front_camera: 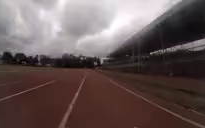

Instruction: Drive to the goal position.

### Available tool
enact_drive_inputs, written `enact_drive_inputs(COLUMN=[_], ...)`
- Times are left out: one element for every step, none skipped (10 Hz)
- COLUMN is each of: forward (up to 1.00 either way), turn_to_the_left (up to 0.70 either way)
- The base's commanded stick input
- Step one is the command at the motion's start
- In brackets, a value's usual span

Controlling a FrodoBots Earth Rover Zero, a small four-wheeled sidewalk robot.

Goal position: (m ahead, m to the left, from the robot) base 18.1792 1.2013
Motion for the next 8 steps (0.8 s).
enact_drive_inputs(forward=[0.7, 0.7, 0.7, 0.7, 0.7, 0.7, 0.7, 0.7], turn_to_the_left=[0.0, 0.0, 0.0, 0.0, 0.0, 0.0, 0.0, 0.0])
